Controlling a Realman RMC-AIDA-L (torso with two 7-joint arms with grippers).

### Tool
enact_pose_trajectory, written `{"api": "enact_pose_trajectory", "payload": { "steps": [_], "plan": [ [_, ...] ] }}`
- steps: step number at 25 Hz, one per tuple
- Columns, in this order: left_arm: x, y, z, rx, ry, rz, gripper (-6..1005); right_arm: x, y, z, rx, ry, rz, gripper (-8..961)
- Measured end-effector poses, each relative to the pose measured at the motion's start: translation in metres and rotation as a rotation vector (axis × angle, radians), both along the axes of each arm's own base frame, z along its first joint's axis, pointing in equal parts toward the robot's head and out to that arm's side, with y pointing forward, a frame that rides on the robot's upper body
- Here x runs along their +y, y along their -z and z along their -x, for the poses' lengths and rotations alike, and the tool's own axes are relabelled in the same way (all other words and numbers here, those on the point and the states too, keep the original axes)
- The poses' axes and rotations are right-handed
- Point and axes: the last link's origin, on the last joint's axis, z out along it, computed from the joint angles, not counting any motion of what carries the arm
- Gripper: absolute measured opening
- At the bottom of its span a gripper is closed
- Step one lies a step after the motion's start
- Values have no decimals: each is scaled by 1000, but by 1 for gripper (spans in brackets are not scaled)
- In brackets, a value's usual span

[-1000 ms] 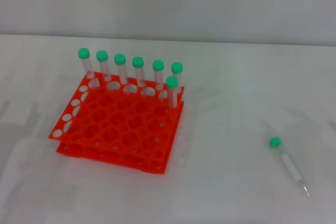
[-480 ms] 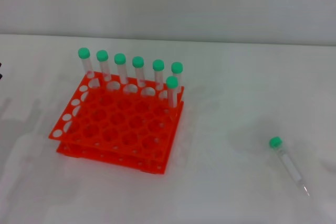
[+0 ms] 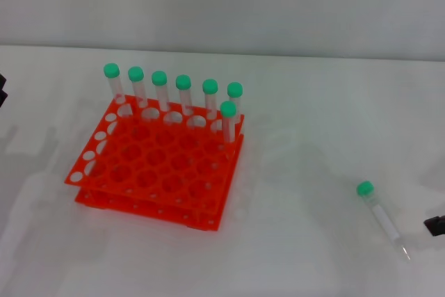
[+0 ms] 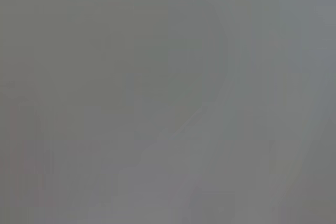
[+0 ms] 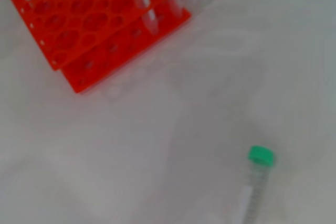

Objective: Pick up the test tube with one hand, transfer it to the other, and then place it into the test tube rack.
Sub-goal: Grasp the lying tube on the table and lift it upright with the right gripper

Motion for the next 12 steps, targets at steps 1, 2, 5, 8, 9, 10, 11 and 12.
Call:
{"api": "enact_pose_trajectory", "payload": {
  "steps": [1,2,5,8,9,10,11,12],
  "plan": [
    [0,0,0,0,-2,0,779,0,0,0,0,0,0,692],
    [0,0,1,1,-3,0,778,1,4,4,-5,-1,9,692],
    [-1,-3,3,6,-7,-1,776,6,11,15,-21,-15,29,692],
    [0,-4,2,8,-5,-2,775,13,18,19,-53,-12,43,692],
    [1,-4,2,8,-4,-2,774,16,21,20,-65,-9,51,692],
    [2,-4,2,9,-3,-2,773,18,23,20,-71,-6,57,692],
    [2,-4,1,9,-2,-2,773,21,27,20,-77,-1,66,692],
    [2,-4,1,10,-1,-2,772,24,30,20,-83,5,73,692]
  ]
}}
